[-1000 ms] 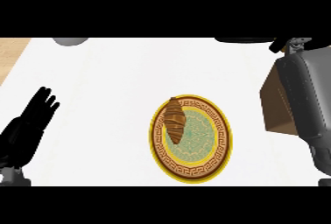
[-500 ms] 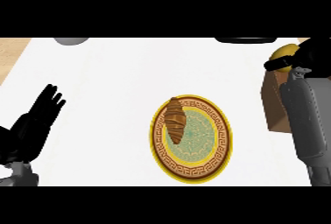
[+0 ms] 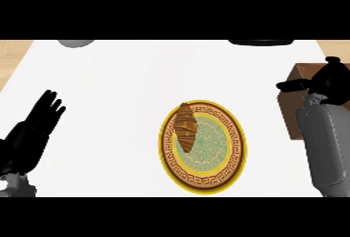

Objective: Pick the lemon from the plate and place it in the cardboard box

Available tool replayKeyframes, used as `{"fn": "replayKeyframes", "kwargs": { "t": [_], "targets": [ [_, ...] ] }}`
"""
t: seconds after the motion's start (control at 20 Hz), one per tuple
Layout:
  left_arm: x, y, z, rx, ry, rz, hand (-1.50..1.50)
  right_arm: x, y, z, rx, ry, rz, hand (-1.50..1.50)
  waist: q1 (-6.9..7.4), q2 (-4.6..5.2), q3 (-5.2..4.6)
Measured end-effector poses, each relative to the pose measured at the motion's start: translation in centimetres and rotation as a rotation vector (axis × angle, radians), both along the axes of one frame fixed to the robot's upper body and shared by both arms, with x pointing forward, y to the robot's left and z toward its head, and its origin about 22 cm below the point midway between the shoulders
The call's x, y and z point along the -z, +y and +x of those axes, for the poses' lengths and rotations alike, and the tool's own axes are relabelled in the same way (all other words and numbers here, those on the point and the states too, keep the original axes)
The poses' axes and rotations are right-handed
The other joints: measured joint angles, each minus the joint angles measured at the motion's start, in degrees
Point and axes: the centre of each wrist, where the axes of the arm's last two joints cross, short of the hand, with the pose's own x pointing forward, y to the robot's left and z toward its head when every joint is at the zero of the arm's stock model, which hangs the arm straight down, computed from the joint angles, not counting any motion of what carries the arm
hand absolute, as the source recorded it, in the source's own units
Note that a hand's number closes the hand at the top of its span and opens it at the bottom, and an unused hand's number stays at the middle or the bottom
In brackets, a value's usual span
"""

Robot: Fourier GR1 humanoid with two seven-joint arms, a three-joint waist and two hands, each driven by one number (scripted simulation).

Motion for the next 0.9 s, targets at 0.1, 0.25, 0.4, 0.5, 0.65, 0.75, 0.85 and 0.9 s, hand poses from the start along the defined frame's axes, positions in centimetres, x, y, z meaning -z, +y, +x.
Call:
{"fn": "replayKeyframes", "kwargs": {
  "t": [0.1,0.25,0.4,0.5,0.65,0.75,0.85,0.9],
  "targets": [
    [0.3,0.0,0.1,0.001,0.002,-0.003,0.0,-0.4,0.2,-0.3,0.008,-0.111,0.0,-1.5,-0.16,0.03,0.04],
    [0.2,0.1,0.1,-0.008,0.007,0.003,0.0,-1.1,0.0,-1.2,0.044,-0.292,0.01,-1.5,-0.46,-0.09,0.06],
    [0.0,0.4,-0.4,-0.011,0.002,0.001,0.0,-1.6,-0.8,-2.3,0.094,-0.447,0.036,-1.5,-0.46,-0.15,0.07],
    [-0.1,0.2,-0.2,-0.009,0.008,-0.002,0.0,-2.2,-1.1,-3.1,0.117,-0.531,0.053,-1.5,-0.63,-0.17,0.07],
    [-0.6,0.5,-0.3,-0.019,0.005,-0.003,0.0,-2.5,-1.7,-5.6,0.15,-0.611,0.074,-1.5,-0.9,-0.26,0.05],
    [-0.9,0.6,0.0,-0.02,0.006,0.002,0.0,-3.2,-2.2,-7.5,0.173,-0.658,0.084,-1.5,-1.05,-0.28,0.04],
    [-1.2,0.4,-0.2,-0.021,0.001,0.002,0.0,-3.6,-2.9,-9.5,0.194,-0.701,0.104,-1.5,-1.03,-0.29,0.03],
    [-1.3,0.3,0.0,-0.022,0.001,0.005,0.0,-3.5,-2.8,-10.7,0.198,-0.717,0.105,-1.5,-1.09,-0.27,0.04]
  ]
}}
